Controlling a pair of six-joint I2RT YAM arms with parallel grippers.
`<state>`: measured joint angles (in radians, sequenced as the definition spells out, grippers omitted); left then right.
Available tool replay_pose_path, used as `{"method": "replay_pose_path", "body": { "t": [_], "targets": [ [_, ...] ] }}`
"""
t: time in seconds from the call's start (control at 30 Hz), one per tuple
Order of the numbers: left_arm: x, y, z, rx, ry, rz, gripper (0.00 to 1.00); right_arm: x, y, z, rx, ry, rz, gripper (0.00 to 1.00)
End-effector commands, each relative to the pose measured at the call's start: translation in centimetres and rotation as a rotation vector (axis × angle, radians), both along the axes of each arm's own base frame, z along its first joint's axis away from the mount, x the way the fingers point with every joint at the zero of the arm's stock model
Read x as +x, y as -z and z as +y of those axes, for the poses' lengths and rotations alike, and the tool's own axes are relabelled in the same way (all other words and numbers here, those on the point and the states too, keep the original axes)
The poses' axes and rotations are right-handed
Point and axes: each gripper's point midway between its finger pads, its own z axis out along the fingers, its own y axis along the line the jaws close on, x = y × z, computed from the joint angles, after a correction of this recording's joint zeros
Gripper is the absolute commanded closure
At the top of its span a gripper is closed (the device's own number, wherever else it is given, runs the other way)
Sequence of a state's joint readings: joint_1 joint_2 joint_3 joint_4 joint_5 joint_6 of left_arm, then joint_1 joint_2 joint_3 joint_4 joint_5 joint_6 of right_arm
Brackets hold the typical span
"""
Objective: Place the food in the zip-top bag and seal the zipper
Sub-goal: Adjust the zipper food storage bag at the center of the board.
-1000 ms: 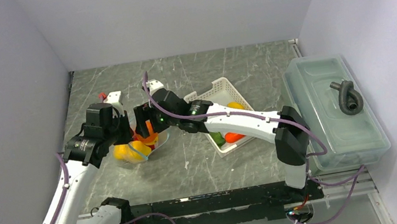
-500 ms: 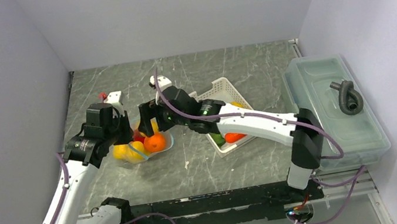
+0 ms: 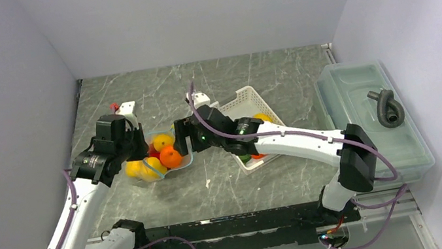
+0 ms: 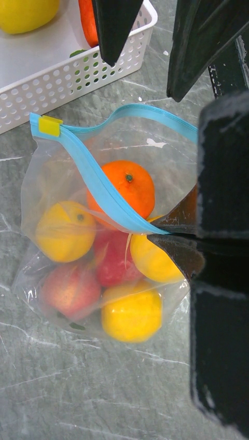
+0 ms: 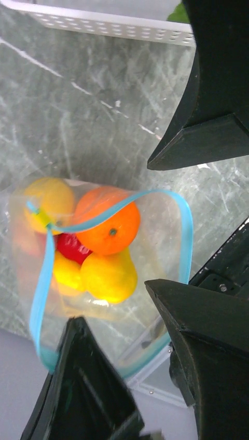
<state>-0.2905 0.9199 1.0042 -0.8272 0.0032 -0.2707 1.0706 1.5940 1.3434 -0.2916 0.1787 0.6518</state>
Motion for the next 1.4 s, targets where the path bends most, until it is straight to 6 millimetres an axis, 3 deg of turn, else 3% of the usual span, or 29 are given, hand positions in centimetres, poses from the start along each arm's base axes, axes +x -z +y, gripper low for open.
{"method": "replay_pose_path", "body": {
  "t": [0.0, 0.33, 0.9, 1.03, 1.2, 1.37],
  "targets": [
    [0.4, -0.8, -0.3, -0.006, 0.022, -0.042, 1.00, -0.4, -0.8, -0.9, 0.051, 0.054, 0.021, 0.21],
    [0.5, -0.7, -0.3, -0.005, 0.023, -0.038, 1.00, -0.8, 3.1, -0.8, 0.041, 0.093, 0.112, 0.30],
    [0.5, -0.7, -0.2, -0.001, 0.016, -0.038, 1.00, 0.3, 6.9, 1.3, 0.034, 0.137, 0.188, 0.54],
    [0.4, -0.7, -0.1, -0.001, 0.012, -0.040, 1.00, 0.4, 6.9, 1.6, 0.038, 0.138, 0.193, 0.67],
    [0.4, -0.8, -0.1, -0.003, 0.011, -0.044, 1.00, 0.4, 5.9, 1.5, 0.051, 0.135, 0.179, 0.98],
    [0.3, -0.9, -0.1, -0.003, 0.011, -0.046, 1.00, 0.6, 3.6, 0.7, 0.058, 0.131, 0.127, 1.00]
  ]
}}
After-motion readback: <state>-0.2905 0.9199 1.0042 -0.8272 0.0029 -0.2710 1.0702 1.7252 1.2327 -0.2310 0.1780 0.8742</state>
